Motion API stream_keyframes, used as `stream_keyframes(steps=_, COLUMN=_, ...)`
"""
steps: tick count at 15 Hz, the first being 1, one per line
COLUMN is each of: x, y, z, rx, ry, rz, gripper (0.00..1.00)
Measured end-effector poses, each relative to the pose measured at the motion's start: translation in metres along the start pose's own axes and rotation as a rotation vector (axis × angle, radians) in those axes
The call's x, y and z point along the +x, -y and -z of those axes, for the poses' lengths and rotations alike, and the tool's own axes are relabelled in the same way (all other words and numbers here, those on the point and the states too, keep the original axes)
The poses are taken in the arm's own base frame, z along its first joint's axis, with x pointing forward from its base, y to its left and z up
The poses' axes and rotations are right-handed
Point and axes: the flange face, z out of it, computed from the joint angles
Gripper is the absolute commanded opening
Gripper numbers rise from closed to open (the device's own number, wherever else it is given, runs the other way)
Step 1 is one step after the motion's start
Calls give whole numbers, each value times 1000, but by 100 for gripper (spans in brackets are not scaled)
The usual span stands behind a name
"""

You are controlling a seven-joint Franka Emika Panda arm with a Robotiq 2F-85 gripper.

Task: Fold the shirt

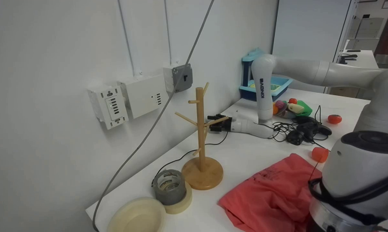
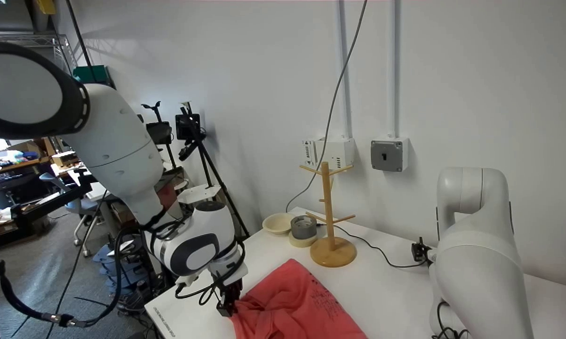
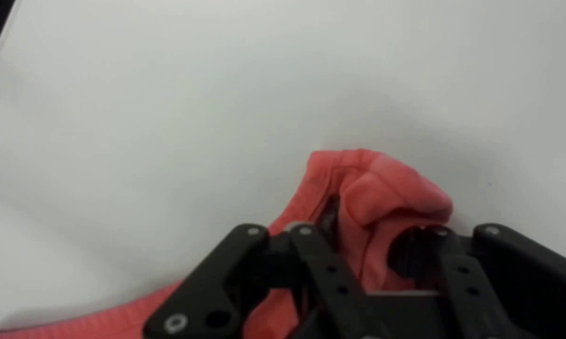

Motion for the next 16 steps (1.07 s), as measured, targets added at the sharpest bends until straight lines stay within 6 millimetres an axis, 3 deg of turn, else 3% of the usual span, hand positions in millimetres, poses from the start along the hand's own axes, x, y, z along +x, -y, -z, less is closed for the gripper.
stream_keyframes(steps=5, x=-26, y=-3, z=11, rx=1, ry=30, rz=70, gripper=3)
stream_keyframes(steps=10, x=-65, y=2, z=42, rx=9, ry=140, rz=182, gripper=3)
stream_keyframes(steps=13, x=-63, y=2, z=70, rx=3, ry=191, rz=220, gripper=3)
stream_keyframes(steps=16, x=-45, y=-3, z=98, rx=14, ry=197, rz=216, gripper=3)
